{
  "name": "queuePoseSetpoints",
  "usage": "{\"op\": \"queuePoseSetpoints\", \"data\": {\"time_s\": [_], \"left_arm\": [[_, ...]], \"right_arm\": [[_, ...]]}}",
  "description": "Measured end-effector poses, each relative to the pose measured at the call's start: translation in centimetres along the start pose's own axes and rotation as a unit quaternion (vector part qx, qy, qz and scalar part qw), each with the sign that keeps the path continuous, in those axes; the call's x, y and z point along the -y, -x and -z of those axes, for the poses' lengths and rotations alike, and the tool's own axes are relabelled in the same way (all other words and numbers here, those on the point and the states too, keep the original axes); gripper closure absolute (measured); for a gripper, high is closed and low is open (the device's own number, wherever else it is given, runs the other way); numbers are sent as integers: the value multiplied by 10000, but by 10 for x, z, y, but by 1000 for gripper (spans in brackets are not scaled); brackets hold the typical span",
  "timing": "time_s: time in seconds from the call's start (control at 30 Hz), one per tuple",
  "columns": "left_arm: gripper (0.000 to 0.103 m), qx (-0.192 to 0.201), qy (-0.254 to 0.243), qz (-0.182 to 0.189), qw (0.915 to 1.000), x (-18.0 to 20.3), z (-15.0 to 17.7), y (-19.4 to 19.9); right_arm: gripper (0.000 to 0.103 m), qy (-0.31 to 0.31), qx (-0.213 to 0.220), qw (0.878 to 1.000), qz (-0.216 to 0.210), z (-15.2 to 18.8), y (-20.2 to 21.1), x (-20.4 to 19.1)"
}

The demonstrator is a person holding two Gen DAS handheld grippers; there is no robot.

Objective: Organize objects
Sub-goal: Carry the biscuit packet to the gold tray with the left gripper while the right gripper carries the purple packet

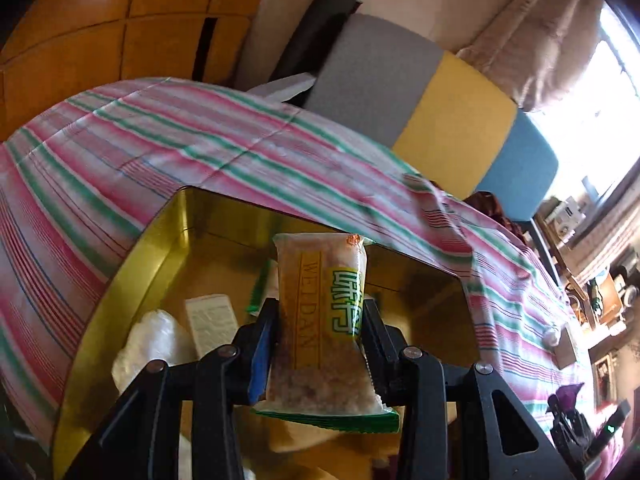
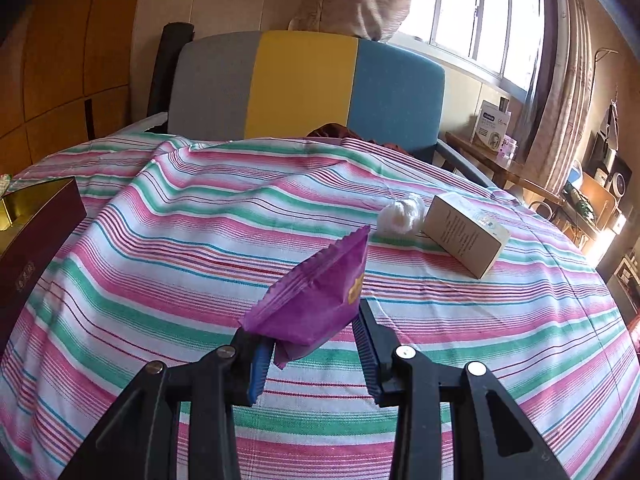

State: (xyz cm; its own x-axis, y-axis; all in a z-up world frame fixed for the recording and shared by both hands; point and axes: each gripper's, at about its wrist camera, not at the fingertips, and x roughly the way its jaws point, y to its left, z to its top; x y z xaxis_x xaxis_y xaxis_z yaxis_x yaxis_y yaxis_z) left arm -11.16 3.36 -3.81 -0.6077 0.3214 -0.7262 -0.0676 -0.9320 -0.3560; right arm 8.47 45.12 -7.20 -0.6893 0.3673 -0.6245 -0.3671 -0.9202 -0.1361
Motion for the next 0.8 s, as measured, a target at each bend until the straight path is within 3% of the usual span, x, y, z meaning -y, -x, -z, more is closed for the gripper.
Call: {"op": "queuePoseSetpoints", "data": {"time_s": [0.2,0.37,0.6,0.8], "left_arm": [[62,-344,451,-145,9983,-27,-16,-26],[58,-255,721,-187,9969,-36,-22,-30],[39,91,393,-233,9989,-23,-5,-8],[24,287,64,-313,9991,-7,11,16]], "right_arm": [[65,-44,-17,10000,20,2,-1,0],[65,72,-30,10000,26,2,-3,-5],[65,13,-81,9998,-207,-2,1,-11],[65,-314,-48,9954,-904,-20,10,-35]]}}
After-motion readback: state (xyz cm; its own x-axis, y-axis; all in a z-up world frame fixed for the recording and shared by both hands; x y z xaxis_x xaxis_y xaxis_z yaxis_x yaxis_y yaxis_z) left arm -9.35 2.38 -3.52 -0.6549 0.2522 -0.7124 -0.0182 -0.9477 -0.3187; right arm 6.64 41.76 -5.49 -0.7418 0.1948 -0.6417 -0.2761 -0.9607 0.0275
